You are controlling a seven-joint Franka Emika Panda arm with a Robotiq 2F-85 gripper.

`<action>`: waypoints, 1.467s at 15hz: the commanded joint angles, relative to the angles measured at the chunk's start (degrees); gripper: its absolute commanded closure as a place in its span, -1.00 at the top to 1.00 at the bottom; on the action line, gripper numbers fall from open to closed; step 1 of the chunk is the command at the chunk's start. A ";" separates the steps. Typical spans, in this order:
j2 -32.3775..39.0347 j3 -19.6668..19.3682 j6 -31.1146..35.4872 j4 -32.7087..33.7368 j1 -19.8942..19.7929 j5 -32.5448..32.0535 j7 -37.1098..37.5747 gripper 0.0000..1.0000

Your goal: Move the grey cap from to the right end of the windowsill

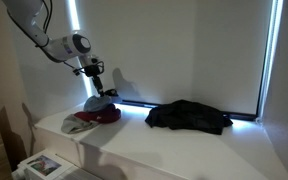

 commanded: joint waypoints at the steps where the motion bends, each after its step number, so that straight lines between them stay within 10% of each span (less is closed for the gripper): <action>1: 3.46 0.18 -2.18 2.40 -0.34 0.41 -0.38 1.00; 18: 5.88 -0.04 -0.41 2.49 -0.41 3.37 -0.96 1.00; 19: 5.88 -0.25 -0.12 2.52 -0.17 2.96 -0.65 0.50; 22: 5.85 -0.32 0.22 2.44 -0.06 2.89 -0.46 0.20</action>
